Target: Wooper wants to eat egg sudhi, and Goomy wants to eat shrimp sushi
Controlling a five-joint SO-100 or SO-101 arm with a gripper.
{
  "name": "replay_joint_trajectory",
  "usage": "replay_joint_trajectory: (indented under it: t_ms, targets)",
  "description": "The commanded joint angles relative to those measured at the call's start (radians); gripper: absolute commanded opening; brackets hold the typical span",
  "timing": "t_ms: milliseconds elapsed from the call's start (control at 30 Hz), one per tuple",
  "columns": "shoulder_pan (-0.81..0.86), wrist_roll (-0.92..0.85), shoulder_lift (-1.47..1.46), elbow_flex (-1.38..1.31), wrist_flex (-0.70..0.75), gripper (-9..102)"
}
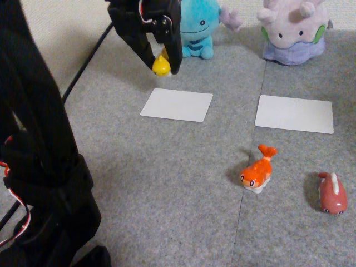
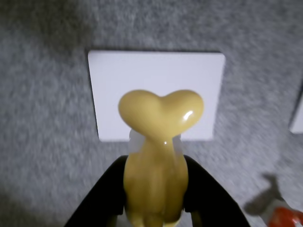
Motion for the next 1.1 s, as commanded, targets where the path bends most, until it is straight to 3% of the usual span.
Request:
replay_joint_trajectory:
  t_ms: [0,533,833,1067]
  targets:
    - [-0.008,0.02,-0.077,-0.08,-0.041,6]
    - [0.002,0.044,-0.291,-0.083,-0.124,6]
    - [0.006,0.031,-0.301,-0.083,-0.103,24]
    - [-0.006,0.038,-0.241,-0.083,-0.046,28]
